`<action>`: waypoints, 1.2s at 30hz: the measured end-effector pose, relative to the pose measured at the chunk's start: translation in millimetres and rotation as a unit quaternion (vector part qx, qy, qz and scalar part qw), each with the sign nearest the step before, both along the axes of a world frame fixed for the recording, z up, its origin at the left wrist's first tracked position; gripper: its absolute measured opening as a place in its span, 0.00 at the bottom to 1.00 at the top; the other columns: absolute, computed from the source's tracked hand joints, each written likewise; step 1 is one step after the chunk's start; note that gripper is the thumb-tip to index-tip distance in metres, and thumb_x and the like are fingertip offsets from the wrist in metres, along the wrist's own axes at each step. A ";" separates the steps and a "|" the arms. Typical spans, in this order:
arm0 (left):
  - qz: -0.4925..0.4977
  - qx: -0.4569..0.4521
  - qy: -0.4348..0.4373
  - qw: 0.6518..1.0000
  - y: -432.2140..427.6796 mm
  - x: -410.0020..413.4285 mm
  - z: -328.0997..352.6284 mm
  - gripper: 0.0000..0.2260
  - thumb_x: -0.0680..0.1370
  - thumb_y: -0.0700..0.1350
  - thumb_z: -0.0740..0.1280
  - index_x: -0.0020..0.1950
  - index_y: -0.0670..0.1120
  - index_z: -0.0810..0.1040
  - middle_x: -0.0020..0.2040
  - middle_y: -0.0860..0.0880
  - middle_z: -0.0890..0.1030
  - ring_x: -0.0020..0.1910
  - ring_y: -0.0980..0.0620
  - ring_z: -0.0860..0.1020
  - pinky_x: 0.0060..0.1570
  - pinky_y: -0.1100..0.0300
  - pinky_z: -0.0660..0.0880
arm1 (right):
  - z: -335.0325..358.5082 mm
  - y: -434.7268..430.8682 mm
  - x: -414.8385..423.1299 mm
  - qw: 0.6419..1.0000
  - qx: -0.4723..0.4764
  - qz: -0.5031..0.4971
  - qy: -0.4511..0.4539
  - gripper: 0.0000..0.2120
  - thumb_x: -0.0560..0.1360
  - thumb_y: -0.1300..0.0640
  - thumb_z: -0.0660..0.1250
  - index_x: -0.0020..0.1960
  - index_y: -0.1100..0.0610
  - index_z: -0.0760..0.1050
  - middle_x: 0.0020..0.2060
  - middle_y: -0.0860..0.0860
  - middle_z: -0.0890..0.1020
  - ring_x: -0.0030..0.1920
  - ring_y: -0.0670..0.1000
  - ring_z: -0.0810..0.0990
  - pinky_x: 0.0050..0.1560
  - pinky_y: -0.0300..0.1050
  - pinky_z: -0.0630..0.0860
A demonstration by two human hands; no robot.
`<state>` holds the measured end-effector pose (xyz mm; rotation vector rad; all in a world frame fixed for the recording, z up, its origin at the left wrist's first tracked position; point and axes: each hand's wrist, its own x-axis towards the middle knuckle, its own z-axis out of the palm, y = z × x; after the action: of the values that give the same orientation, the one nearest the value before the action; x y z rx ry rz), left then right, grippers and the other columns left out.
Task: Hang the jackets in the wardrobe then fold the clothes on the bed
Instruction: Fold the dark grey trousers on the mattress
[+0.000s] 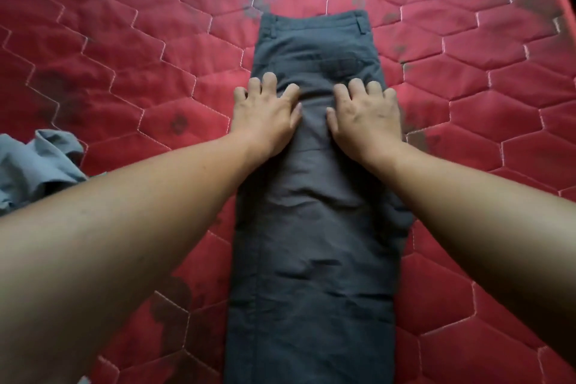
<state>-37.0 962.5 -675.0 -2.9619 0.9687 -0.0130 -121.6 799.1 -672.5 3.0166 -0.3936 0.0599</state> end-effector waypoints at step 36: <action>-0.061 -0.067 0.076 0.993 15.1 -23.5 -15.8 0.31 0.82 0.61 0.53 0.82 0.49 0.52 0.82 0.37 0.47 0.81 0.41 0.46 0.79 0.47 0.45 | -30.3 -22.5 33.2 0.990 0.108 -0.093 0.000 0.37 0.77 0.29 0.45 0.82 0.43 0.51 0.82 0.53 0.49 0.82 0.55 0.45 0.77 0.68 0.43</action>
<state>-60.5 977.6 -690.8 -3.0561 1.2124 0.1531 -88.4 776.6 -702.8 3.1727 -0.7229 0.0038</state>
